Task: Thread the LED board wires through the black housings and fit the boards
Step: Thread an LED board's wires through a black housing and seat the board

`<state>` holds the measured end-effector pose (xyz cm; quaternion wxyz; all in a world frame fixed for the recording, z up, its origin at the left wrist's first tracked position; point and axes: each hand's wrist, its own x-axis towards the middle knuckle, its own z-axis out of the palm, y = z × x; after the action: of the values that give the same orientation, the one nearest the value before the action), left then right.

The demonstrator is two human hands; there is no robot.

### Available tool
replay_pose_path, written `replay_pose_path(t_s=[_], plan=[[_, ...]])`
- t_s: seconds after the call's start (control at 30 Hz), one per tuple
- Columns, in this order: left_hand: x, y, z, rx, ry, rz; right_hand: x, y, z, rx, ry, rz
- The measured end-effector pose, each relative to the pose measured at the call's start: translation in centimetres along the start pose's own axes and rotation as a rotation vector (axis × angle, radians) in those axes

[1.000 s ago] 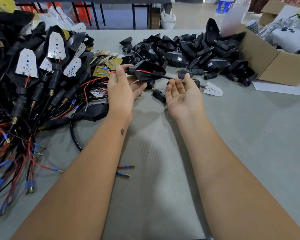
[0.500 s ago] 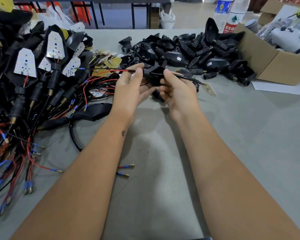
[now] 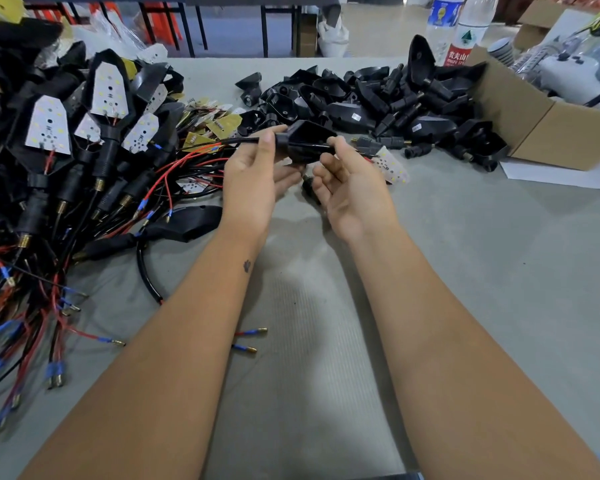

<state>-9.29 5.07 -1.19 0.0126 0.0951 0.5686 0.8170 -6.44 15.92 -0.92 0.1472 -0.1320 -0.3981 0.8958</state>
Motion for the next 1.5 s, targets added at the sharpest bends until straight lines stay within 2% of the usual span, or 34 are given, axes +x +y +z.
replay_pose_path(t_s=[0.07, 0.23, 0.4, 0.47, 0.57, 0.63, 0.7, 0.83, 1.07, 1.23, 1.4, 1.5], plan=[[0.1, -0.1, -0.1, 0.011, -0.013, 0.009, 0.1, 0.1, -0.1, 0.019, 0.001, -0.024], [0.1, -0.5, 0.1, 0.072, -0.14, -0.044, -0.1, 0.7, 0.2, -0.315, -0.024, -0.096], [0.4, -0.4, -0.4, 0.025, 0.028, 0.015, -0.6, 0.7, 0.4, -0.513, -0.13, -0.102], [0.6, -0.2, -0.7, -0.067, 0.11, 0.008, -0.6, 0.8, 0.5, -0.588, -0.069, -0.134], [0.7, 0.0, -0.7, -0.155, 0.173, -0.031, -0.5, 0.8, 0.6, -0.601, 0.142, -0.252], [0.7, 0.0, -0.5, -0.159, 0.18, -0.053, -0.3, 0.5, 0.5, -0.543, 0.297, -0.338], [0.6, 0.0, -0.4, -0.153, 0.185, -0.066, -0.2, 0.1, 0.2, -0.406, 0.353, -0.358], [0.5, 0.0, -0.2, -0.104, 0.16, -0.053, 0.0, -0.6, -0.2, -0.3, 0.293, -0.347], [0.8, -0.5, -0.2, -0.044, 0.089, -0.055, -0.1, 0.1, -0.1, -0.558, 0.205, -0.323], [0.8, -0.7, -0.3, 0.113, 0.04, -0.074, -0.1, 0.4, -0.1, -0.73, 0.184, -0.359], [0.7, -0.6, -0.4, 0.235, 0.043, -0.026, -0.1, 0.5, -0.4, -0.819, 0.204, -0.488], [0.4, -0.4, -0.4, 0.213, 0.062, -0.027, -0.3, 0.7, -0.3, -0.895, 0.191, -0.535]])
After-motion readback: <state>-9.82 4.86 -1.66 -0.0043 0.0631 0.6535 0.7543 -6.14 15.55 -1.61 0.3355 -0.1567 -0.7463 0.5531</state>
